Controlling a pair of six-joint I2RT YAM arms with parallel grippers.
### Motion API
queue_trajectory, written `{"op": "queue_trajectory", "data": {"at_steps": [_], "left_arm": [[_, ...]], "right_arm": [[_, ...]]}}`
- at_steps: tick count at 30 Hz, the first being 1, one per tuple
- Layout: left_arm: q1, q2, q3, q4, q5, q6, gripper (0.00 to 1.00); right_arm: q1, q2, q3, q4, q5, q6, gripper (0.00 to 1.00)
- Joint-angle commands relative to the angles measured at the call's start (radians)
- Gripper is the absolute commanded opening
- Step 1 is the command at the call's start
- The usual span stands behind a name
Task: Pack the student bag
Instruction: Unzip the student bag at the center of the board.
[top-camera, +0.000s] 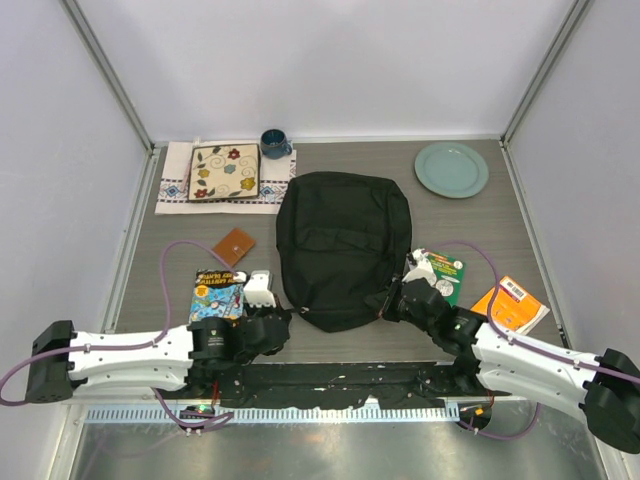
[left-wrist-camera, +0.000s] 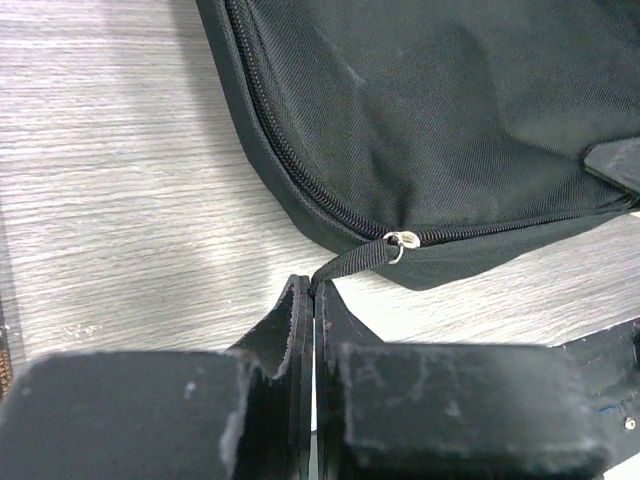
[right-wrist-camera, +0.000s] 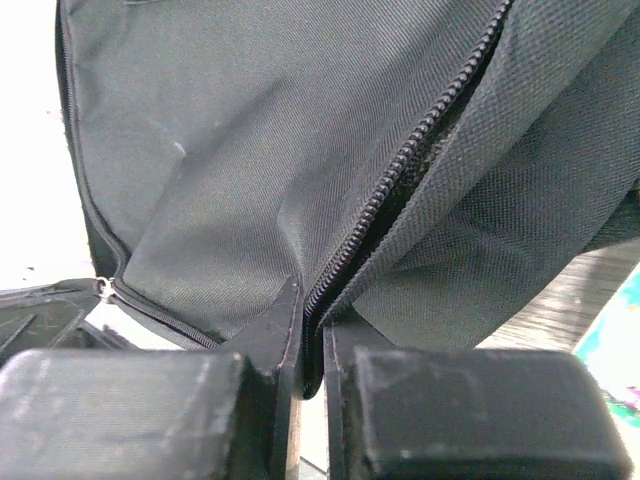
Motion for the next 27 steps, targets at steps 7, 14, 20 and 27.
{"op": "queue_trajectory", "data": {"at_steps": [7, 14, 20, 27], "left_arm": [[-0.044, 0.116, 0.043, 0.143, 0.056, 0.091, 0.0], [-0.13, 0.24, 0.097, 0.195, 0.021, 0.07, 0.0], [-0.132, 0.251, 0.09, 0.223, -0.011, 0.058, 0.0], [-0.132, 0.194, 0.068, 0.226, -0.056, 0.088, 0.0]], "right_arm": [[-0.046, 0.056, 0.127, -0.19, 0.263, -0.231, 0.01], [-0.142, 0.16, 0.238, -0.18, 0.267, -0.362, 0.18], [-0.177, 0.065, 0.22, -0.248, 0.038, -0.265, 0.78], [-0.145, -0.182, -0.014, -0.096, -0.187, 0.256, 0.83]]}}
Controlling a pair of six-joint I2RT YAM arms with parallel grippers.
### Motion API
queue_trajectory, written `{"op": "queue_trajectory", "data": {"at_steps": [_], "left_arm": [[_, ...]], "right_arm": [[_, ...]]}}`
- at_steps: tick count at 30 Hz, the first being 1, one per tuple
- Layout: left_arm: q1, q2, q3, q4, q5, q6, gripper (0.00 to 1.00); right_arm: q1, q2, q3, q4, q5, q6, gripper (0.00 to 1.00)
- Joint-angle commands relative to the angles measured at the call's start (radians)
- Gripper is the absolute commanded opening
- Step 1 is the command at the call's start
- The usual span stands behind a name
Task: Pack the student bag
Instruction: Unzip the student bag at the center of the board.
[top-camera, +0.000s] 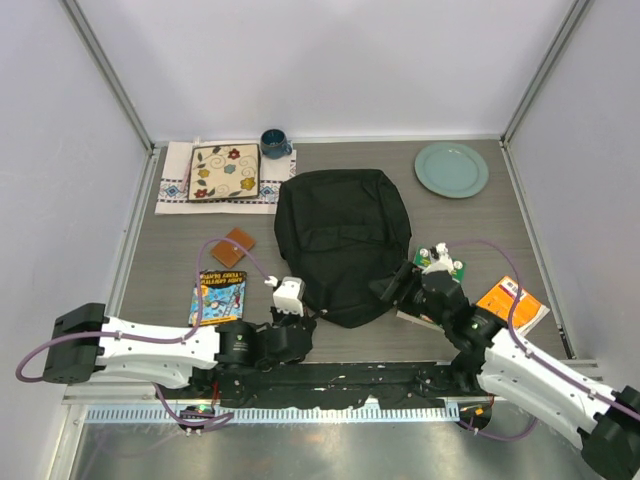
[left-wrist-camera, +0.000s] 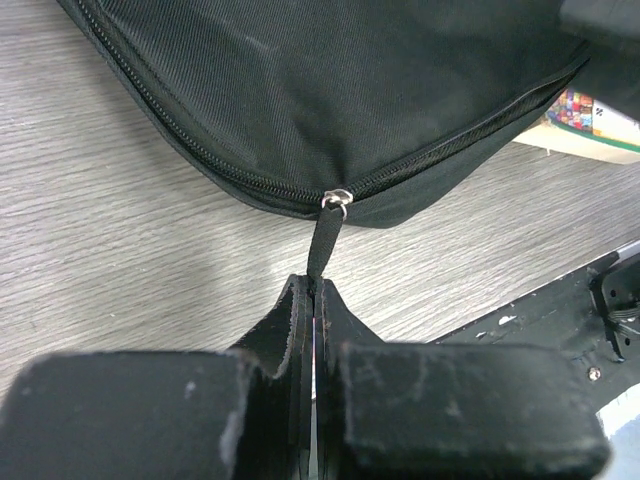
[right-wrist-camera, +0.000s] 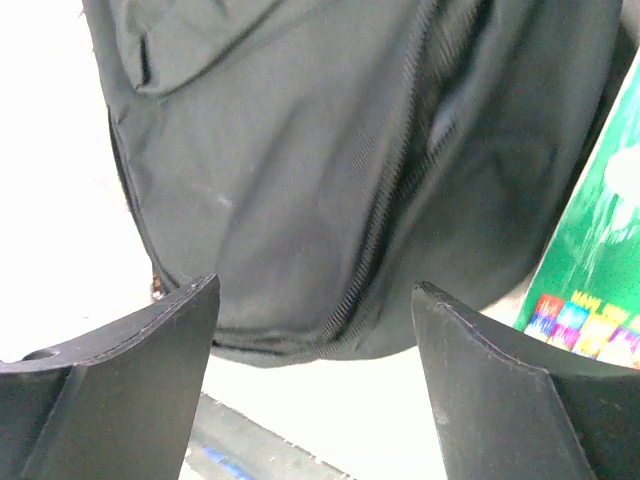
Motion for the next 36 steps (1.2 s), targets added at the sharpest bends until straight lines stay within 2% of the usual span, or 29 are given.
{"op": "queue_trajectory", "data": {"at_steps": [1, 5, 12, 16, 19, 26, 31, 32, 34, 35, 36], "left_arm": [[-0.004, -0.046, -0.004, 0.02, -0.074, 0.019, 0.0], [-0.005, -0.058, -0.005, 0.012, -0.077, 0.025, 0.0], [-0.005, -0.057, -0.005, 0.018, -0.077, 0.028, 0.0], [-0.005, -0.047, 0.001, 0.021, -0.071, 0.036, 0.0], [-0.005, -0.043, 0.001, 0.026, -0.066, 0.04, 0.0], [-0.005, -0.04, 0.003, 0.029, -0.063, 0.048, 0.0], [-0.005, -0.026, 0.009, 0.043, -0.057, 0.063, 0.0], [-0.005, -0.023, 0.012, 0.043, -0.055, 0.068, 0.0], [-0.005, -0.014, 0.024, 0.044, -0.052, 0.075, 0.0], [-0.005, -0.011, 0.03, 0.046, -0.051, 0.08, 0.0], [-0.005, -0.008, 0.033, 0.046, -0.049, 0.083, 0.0]], "right_arm": [[0.047, -0.103, -0.132, 0.11, -0.132, 0.347, 0.83], [0.137, -0.097, -0.126, 0.102, -0.039, 0.469, 0.84], [0.252, 0.101, -0.103, 0.272, 0.024, 0.635, 0.86], [0.314, 0.204, -0.066, 0.309, 0.092, 0.741, 0.87], [0.337, 0.256, -0.057, 0.38, 0.126, 0.776, 0.86], [0.34, 0.255, -0.09, 0.418, 0.202, 0.851, 0.82], [0.338, 0.272, -0.086, 0.453, 0.198, 0.848, 0.73], [0.338, 0.282, -0.083, 0.469, 0.193, 0.844, 0.66], [0.338, 0.301, -0.072, 0.466, 0.189, 0.827, 0.6], [0.338, 0.316, -0.069, 0.464, 0.184, 0.824, 0.45], [0.338, 0.322, -0.072, 0.469, 0.184, 0.819, 0.39]]}}
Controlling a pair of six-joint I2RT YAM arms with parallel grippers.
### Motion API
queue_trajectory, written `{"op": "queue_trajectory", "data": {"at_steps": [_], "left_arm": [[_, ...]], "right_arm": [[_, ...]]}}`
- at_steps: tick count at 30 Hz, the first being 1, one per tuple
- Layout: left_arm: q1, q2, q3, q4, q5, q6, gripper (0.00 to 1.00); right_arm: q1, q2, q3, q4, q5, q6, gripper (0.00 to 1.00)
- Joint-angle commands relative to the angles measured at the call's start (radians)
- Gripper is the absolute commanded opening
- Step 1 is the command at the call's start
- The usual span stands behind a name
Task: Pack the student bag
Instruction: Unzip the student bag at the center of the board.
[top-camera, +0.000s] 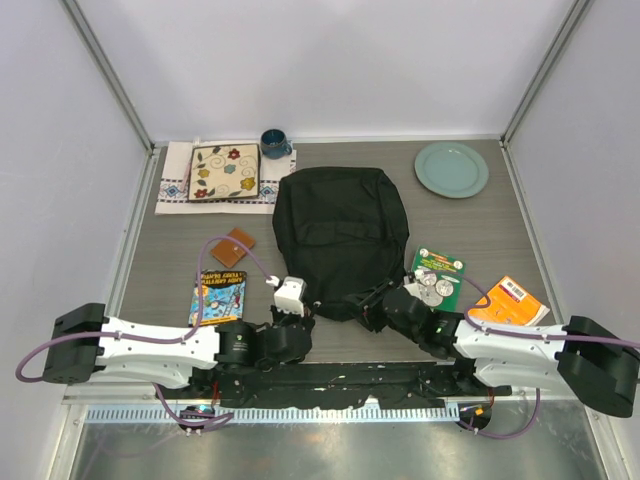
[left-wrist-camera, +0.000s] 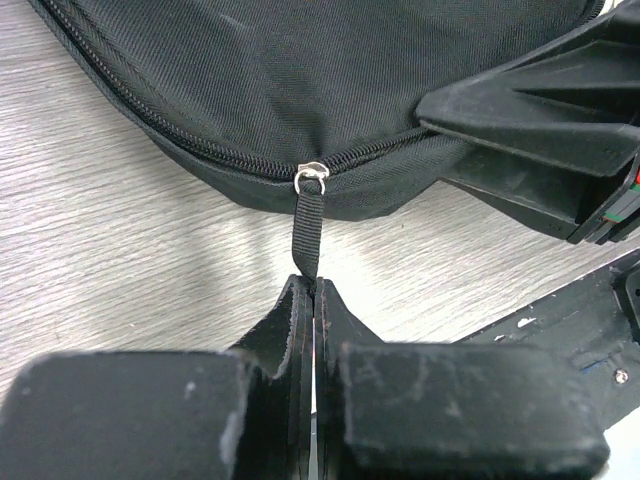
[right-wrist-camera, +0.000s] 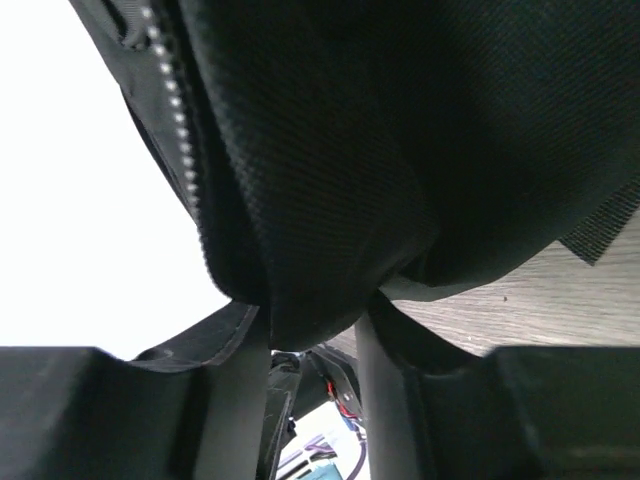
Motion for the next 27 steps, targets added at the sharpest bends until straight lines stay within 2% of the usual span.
{"op": "queue_trajectory", "data": {"at_steps": [1, 2, 4, 8, 9, 12, 15, 20, 27], "left_arm": [[-0.005, 0.013, 0.036, 0.043, -0.028, 0.029, 0.0], [-0.005, 0.013, 0.036, 0.042, -0.028, 0.03, 0.0], [-0.005, 0.007, 0.035, 0.042, -0.036, 0.027, 0.0], [0.0, -0.018, 0.056, -0.061, -0.112, -0.019, 0.0], [0.022, -0.028, 0.065, -0.178, -0.138, -0.093, 0.0], [0.085, -0.054, 0.076, -0.346, -0.161, -0.171, 0.0], [0.171, -0.119, 0.044, -0.356, -0.164, -0.162, 0.0], [0.28, -0.212, 0.004, -0.311, -0.134, -0.061, 0.0], [0.409, -0.216, 0.007, -0.241, -0.12, 0.084, 0.0]], "right_arm": [[0.003, 0.032, 0.019, 0.101, 0.044, 0.005, 0.33], [0.003, 0.038, 0.002, 0.115, 0.042, 0.003, 0.17], [0.003, 0.038, -0.016, 0.147, 0.04, -0.014, 0.01], [0.003, 0.008, -0.041, 0.109, 0.028, -0.095, 0.01], [0.003, -0.01, -0.047, 0.086, 0.027, -0.109, 0.01], [0.003, -0.038, -0.087, 0.072, 0.027, -0.136, 0.01], [0.003, -0.08, -0.116, 0.075, 0.021, -0.167, 0.01], [0.003, -0.142, -0.134, 0.053, 0.008, -0.218, 0.01], [0.003, -0.195, -0.142, 0.01, -0.012, -0.284, 0.01]]}}
